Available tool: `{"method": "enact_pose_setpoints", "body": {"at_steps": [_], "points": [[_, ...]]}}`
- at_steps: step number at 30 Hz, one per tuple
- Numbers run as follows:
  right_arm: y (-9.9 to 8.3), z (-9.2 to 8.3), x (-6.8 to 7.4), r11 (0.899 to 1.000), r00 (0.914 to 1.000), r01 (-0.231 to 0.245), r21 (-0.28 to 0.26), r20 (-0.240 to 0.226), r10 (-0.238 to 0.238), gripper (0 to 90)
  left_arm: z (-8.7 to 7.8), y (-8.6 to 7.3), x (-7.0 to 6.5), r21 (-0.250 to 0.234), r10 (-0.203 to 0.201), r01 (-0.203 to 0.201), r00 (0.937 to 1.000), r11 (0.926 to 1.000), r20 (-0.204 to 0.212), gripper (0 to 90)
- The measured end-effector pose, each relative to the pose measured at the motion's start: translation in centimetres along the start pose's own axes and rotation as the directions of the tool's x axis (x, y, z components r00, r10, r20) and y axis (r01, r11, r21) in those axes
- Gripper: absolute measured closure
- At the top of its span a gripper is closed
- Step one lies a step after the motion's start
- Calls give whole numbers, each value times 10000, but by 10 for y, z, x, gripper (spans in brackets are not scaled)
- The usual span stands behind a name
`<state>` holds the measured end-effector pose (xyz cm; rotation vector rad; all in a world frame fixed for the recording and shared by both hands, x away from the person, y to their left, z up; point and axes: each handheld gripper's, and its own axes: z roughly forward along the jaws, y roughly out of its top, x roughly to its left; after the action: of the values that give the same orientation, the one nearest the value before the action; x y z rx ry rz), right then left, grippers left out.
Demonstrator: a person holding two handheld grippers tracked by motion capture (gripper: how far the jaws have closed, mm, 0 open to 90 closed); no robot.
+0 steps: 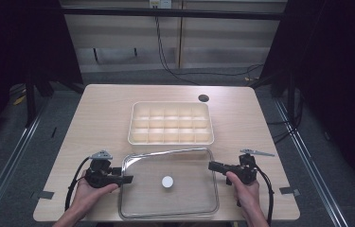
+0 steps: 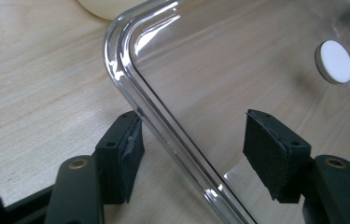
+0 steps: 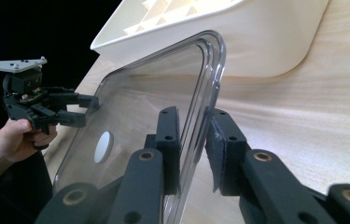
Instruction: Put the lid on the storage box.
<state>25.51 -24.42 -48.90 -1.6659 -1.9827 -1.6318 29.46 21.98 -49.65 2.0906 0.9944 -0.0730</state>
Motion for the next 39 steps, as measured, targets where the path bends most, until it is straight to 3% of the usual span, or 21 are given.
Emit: {"method": "enact_pose_setpoints", "body": {"at_steps": [8,13,21,28,39], "points": [[0,-1,1,9999,9999,114,-67,98,-113,763,-1,0,0,-90,-149,153,9991,9998,395,387],[-1,-1,1,9997,9994,211,-82,270,-209,761,-9,1,0,-612,-192,226,9983,9979,559,458],[-1,-1,3,9993,9985,357,-122,408,-352,757,-18,2,-2,-984,-179,256,9968,9948,785,520],[1,0,7,9974,9961,697,-171,555,-687,746,-24,4,-4,-1179,-58,135,9978,9929,655,548],[4,-5,14,9954,9959,769,-570,527,-739,752,-33,10,-6,-1560,219,-107,9973,9877,703,595]]}}
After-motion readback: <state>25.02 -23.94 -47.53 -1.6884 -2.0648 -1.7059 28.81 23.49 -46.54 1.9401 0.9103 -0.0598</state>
